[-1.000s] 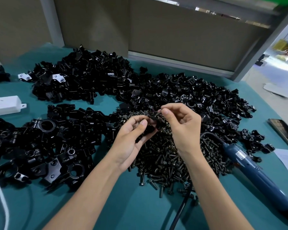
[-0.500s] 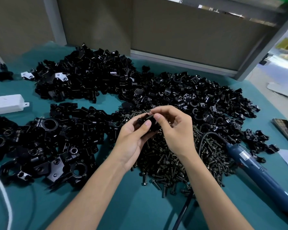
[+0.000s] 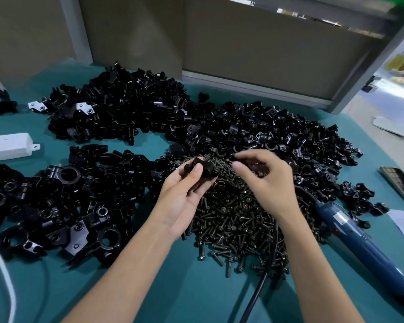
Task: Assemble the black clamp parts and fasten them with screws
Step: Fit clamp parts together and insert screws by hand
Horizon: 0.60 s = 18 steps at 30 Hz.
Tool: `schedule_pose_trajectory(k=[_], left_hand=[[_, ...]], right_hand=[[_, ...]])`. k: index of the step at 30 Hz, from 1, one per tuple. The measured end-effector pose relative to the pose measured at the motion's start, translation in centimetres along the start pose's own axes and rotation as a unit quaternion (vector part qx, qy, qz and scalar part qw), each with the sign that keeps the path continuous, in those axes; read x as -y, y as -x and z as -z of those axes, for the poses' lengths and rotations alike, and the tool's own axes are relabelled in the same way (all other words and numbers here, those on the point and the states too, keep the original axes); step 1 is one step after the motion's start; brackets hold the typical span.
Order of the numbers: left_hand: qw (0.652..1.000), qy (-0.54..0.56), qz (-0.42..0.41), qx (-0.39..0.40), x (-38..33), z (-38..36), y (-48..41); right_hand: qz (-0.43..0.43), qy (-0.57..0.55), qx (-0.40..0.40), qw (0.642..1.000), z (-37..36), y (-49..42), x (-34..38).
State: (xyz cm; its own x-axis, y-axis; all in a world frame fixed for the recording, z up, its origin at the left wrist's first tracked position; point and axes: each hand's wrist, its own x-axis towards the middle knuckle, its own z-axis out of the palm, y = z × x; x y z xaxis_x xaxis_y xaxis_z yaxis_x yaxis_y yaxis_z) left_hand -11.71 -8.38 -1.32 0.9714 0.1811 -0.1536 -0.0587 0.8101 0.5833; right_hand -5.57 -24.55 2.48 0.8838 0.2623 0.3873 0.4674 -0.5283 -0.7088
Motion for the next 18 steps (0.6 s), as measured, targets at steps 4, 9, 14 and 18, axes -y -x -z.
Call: schedule_pose_trajectory(k=[4, 9, 14, 18], left_hand=[[0.997, -0.075, 0.000, 0.003, 0.0, 0.0, 0.2], [0.995, -0.098, -0.005, 0.023, 0.0, -0.2, 0.3], [0.998, -0.051, -0.001, 0.045, 0.1, -0.5, 0.5], [0.997, -0.038, 0.019, 0.059, 0.0, -0.6, 0.7]], right_hand=[[0.019, -0.044, 0.092, 0.995, -1.8, 0.8, 1.5], [-0.005, -0.081, 0.069, 0.994, -2.4, 0.8, 1.4], [-0.025, -0.225, 0.018, 0.974, -2.1, 0.7, 1.9], [-0.033, -0.265, 0.029, 0.963, -2.8, 0.8, 2.1]])
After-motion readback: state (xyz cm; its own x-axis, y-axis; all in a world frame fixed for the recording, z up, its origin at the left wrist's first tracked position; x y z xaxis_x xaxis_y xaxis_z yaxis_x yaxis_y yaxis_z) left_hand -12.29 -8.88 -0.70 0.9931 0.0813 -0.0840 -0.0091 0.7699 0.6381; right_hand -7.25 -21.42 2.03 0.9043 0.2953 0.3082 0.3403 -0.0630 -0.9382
